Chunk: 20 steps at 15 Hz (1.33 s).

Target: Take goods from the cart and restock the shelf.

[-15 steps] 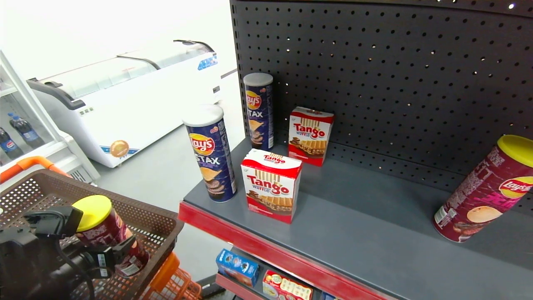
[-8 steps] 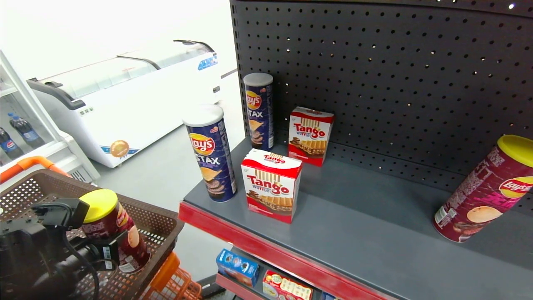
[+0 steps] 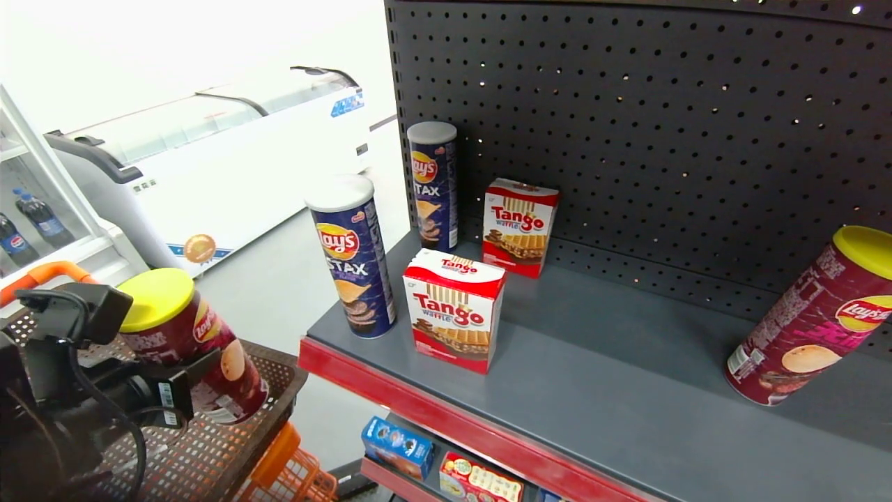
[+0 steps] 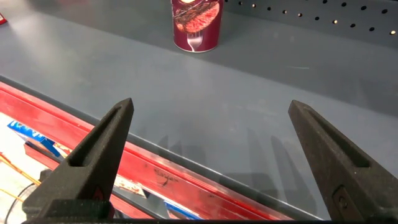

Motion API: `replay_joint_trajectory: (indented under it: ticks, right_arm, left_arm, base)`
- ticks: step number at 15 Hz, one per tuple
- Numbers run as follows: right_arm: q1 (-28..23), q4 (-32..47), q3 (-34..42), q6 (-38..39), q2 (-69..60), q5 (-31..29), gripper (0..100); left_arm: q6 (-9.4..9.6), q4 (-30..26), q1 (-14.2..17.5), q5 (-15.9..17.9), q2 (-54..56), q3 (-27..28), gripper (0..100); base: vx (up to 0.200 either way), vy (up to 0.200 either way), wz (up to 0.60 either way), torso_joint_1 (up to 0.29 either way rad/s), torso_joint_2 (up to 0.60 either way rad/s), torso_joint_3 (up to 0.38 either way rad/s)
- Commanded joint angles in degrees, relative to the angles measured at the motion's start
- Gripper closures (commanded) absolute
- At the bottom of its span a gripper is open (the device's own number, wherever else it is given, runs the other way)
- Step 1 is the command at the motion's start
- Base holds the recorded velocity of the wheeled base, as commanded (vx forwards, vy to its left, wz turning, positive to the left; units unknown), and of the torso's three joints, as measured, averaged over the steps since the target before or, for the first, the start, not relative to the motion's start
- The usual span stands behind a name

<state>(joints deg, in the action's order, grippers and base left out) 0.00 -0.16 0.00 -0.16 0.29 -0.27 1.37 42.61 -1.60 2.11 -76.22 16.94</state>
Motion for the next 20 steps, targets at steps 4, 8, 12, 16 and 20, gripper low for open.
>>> replay_joint_trajectory:
  ticks: [4, 8, 12, 16, 20]
  right_arm:
    - [0.0, -0.02, 0.0, -0.02, 0.06, 0.0, 0]
    - [0.0, -0.02, 0.0, -0.02, 0.06, 0.0, 0]
    - [0.0, -0.02, 0.0, -0.02, 0.06, 0.0, 0]
    - [0.0, -0.02, 0.0, -0.02, 0.06, 0.0, 0]
    - [0.0, -0.02, 0.0, -0.02, 0.06, 0.0, 0]
  left_arm:
    - [-0.4, -5.96, -6.4, 2.11, 10.3, 6.43, 100]
    - [-0.93, -5.87, -10.36, 2.02, 10.65, 6.79, 100]
    - [-0.75, -6.22, -16.77, 1.67, 14.96, 6.17, 100]
    - [-0.75, -6.31, -23.01, 1.93, 17.33, 5.64, 100]
    - [-0.84, -6.31, -30.48, 2.02, 17.15, 5.56, 100]
  base:
    - [0.0, 0.0, 0.0, 0.0, 0.0, 0.0]
    - [0.0, 0.0, 0.0, 0.0, 0.0, 0.0]
    - [0.0, 0.0, 0.0, 0.0, 0.0, 0.0]
    - [0.0, 0.0, 0.0, 0.0, 0.0, 0.0]
    - [0.0, 0.0, 0.0, 0.0, 0.0, 0.0]
